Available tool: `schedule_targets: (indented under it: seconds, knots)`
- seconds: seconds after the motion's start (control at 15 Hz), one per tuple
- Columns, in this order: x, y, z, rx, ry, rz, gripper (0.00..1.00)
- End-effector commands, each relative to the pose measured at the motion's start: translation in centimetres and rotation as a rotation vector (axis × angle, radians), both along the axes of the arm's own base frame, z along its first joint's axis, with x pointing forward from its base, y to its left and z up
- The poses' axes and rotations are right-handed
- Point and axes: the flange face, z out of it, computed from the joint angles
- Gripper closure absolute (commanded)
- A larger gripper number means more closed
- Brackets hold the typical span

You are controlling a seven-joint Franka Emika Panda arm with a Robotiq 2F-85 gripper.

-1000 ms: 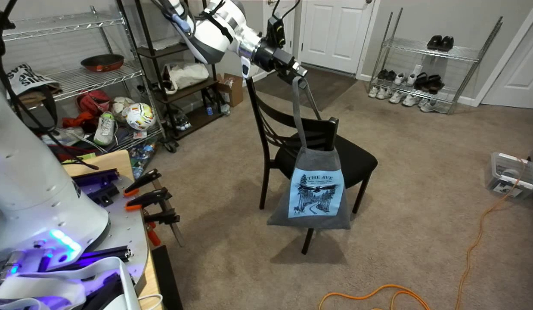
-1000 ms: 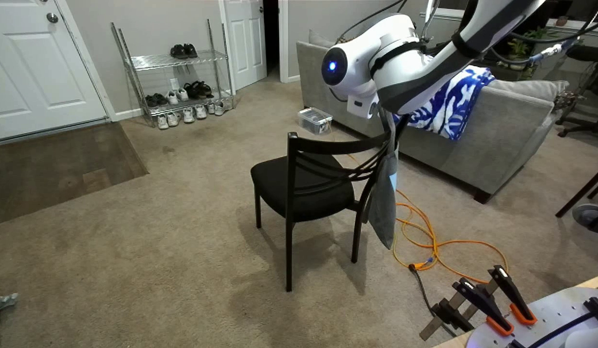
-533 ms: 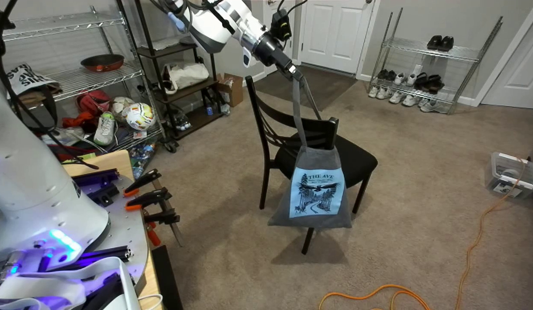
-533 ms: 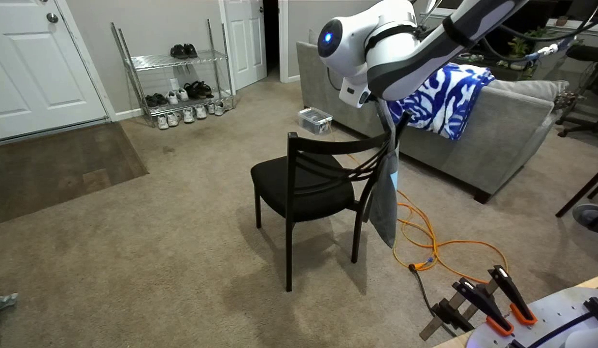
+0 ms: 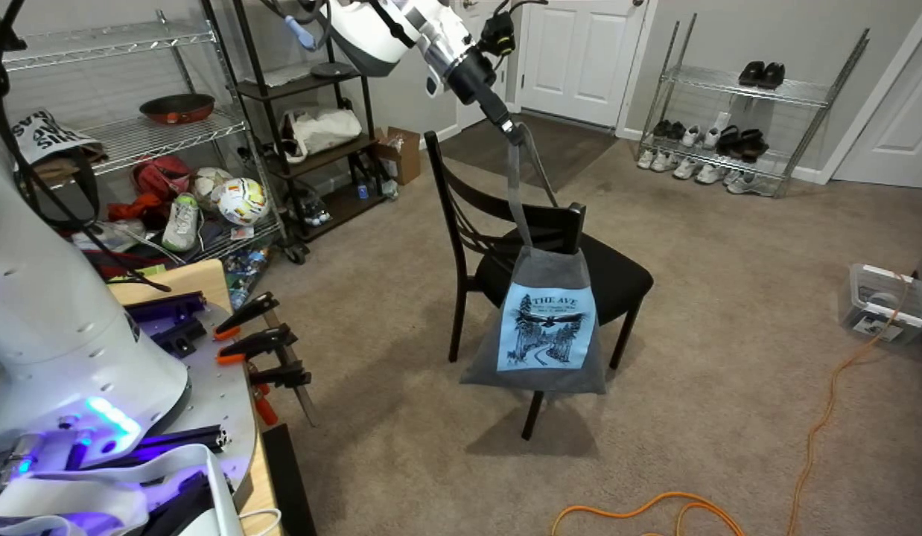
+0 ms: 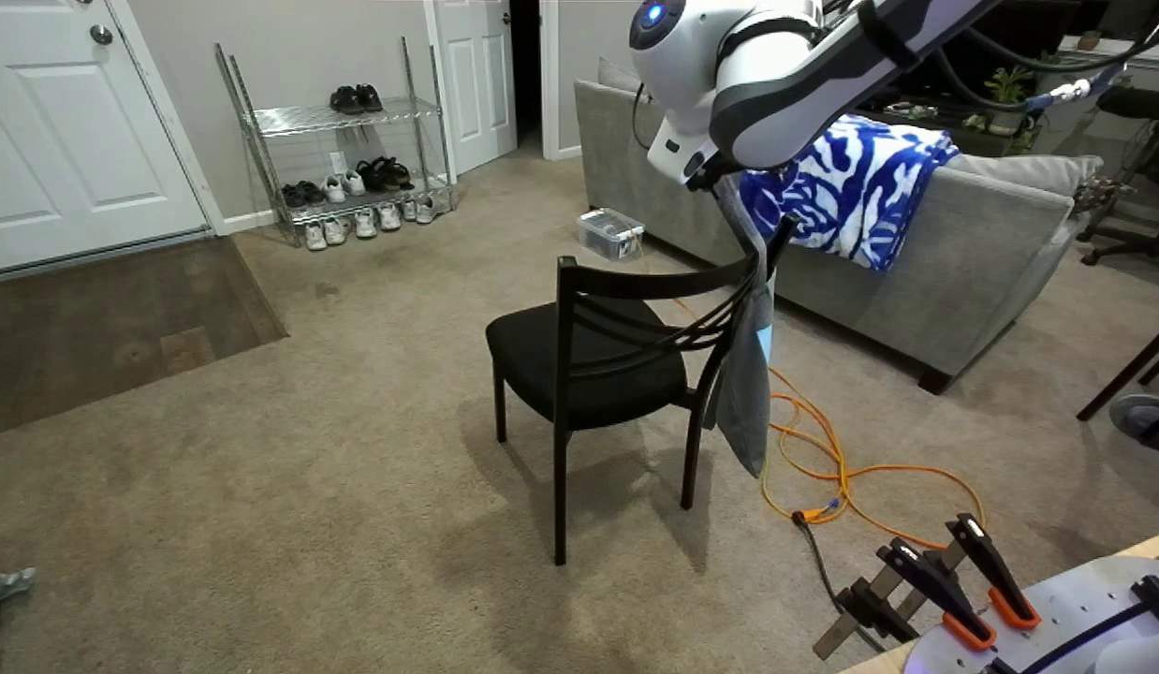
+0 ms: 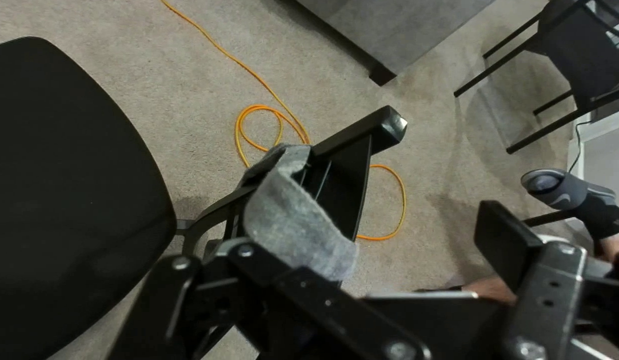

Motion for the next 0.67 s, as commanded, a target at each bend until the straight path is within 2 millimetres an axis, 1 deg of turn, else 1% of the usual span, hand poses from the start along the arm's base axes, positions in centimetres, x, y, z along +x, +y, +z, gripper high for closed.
schedule_targets:
  seconds: [0.0, 0.33, 0.6]
  knots:
    - [-0.1, 0.1, 1.4, 0.053, 0.013, 0.027, 0.0]
    - [0.0, 0.2, 1.5, 0.103, 0.052, 0.089, 0.0]
    - [0.2, -0.8, 2.0, 0.153, 0.063, 0.074, 0.0]
